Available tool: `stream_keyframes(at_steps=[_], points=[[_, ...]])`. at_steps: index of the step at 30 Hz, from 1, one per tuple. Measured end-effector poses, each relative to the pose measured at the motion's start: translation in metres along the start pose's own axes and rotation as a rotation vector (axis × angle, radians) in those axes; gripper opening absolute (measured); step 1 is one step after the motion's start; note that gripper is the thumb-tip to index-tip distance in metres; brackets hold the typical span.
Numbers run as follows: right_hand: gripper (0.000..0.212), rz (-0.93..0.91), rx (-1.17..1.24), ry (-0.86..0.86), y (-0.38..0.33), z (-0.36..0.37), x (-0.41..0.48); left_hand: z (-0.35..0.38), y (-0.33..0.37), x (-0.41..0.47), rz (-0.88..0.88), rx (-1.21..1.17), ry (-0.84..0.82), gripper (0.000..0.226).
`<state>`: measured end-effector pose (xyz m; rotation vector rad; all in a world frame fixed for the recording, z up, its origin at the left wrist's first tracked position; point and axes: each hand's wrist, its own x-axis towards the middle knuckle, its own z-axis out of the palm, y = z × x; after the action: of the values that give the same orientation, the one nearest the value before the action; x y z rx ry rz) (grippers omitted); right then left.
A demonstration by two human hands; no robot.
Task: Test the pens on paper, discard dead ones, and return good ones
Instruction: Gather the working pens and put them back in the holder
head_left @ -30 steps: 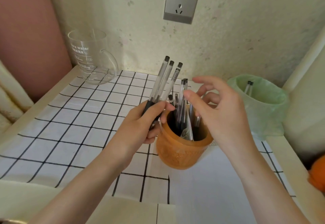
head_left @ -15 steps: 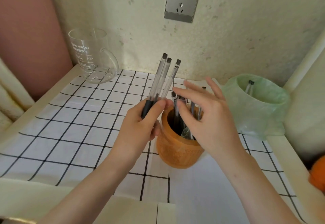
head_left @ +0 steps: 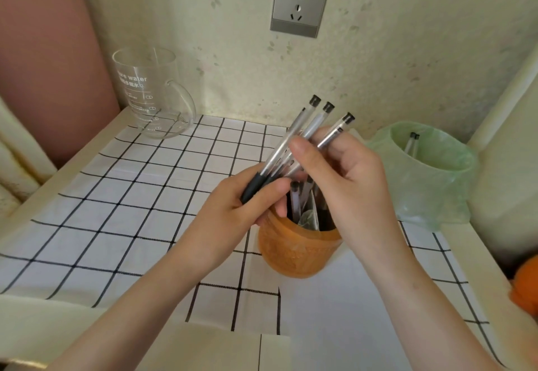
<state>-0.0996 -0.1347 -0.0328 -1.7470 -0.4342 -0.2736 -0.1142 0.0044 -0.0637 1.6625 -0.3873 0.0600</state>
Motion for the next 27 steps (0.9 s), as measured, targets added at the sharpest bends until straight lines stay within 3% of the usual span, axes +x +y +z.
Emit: stream_keyframes(at_steps=[5, 9, 12, 16, 20, 24, 27], points=[[0.019, -0.050, 0.020, 0.183, -0.003, -0.007, 0.002, -0.004, -0.003, 0.002, -0.038, -0.073, 0.083, 0.035], [0.019, -0.191, 0.000, 0.336, -0.013, -0.025, 0.006, -0.003, -0.003, 0.003, -0.111, -0.077, 0.177, 0.023], [0.024, -0.196, -0.020, 0.311, -0.015, -0.028, 0.006, 0.003, -0.001, 0.003, -0.125, -0.096, 0.215, 0.020], [0.018, -0.187, -0.038, 0.256, -0.014, -0.027, 0.003, 0.004, -0.001, 0.005, -0.196, -0.289, 0.220, 0.023], [0.021, -0.126, 0.090, 0.230, -0.015, -0.035, 0.003, 0.008, 0.000, 0.004, -0.124, -0.232, 0.194, 0.026], [0.019, -0.052, -0.151, 0.110, -0.006, -0.030, 0.002, 0.009, -0.002, 0.005, -0.050, -0.223, 0.206, 0.020], [0.018, -0.072, -0.227, 0.152, 0.001, -0.026, 0.002, 0.006, -0.004, 0.006, -0.023, -0.214, 0.241, 0.018]])
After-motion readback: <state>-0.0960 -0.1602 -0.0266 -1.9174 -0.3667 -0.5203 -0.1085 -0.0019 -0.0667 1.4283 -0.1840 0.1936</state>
